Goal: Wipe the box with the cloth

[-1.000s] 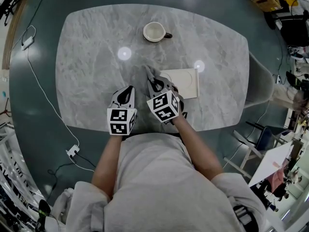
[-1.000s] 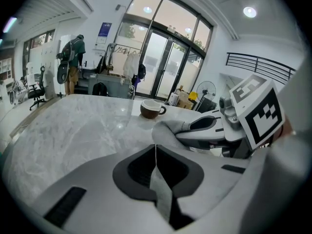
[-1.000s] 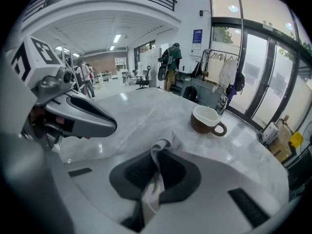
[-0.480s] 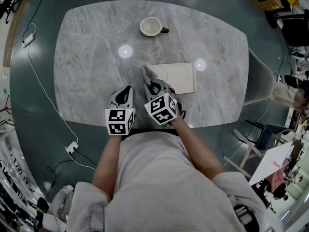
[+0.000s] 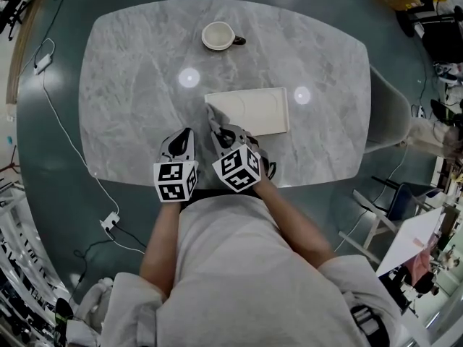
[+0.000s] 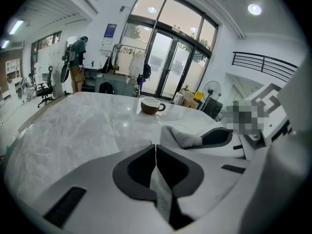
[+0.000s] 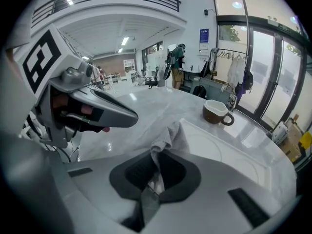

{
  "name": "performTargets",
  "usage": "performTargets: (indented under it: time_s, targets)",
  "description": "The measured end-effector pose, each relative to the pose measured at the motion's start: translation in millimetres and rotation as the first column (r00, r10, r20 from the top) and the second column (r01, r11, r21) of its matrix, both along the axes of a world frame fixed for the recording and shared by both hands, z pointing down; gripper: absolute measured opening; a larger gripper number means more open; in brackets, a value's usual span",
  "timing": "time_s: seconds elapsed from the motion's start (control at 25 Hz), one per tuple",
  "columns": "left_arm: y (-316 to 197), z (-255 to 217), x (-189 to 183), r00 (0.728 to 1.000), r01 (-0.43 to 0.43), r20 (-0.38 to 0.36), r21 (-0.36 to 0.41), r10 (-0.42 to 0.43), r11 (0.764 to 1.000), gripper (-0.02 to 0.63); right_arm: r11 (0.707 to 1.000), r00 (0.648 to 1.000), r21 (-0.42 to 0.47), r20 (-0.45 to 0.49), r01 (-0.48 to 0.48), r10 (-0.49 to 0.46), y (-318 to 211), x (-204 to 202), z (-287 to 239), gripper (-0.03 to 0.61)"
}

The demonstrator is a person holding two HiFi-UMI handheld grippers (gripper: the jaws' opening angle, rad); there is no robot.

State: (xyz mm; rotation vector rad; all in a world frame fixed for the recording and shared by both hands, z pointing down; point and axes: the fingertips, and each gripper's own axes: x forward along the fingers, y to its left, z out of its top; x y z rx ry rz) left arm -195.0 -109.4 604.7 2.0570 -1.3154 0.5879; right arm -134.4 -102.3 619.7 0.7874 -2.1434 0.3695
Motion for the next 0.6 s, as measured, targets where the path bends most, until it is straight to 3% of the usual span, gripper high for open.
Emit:
performTargets:
  time_s: [0.6]
  targets:
    - [-4.0,-6.6,22.1,1.000,-0.030,0.001,0.008,0.029,1.000,0.029,0.999,0.999,0.005,-0.004,-0.037,0.037,4.5,21.1,0.5,0.034]
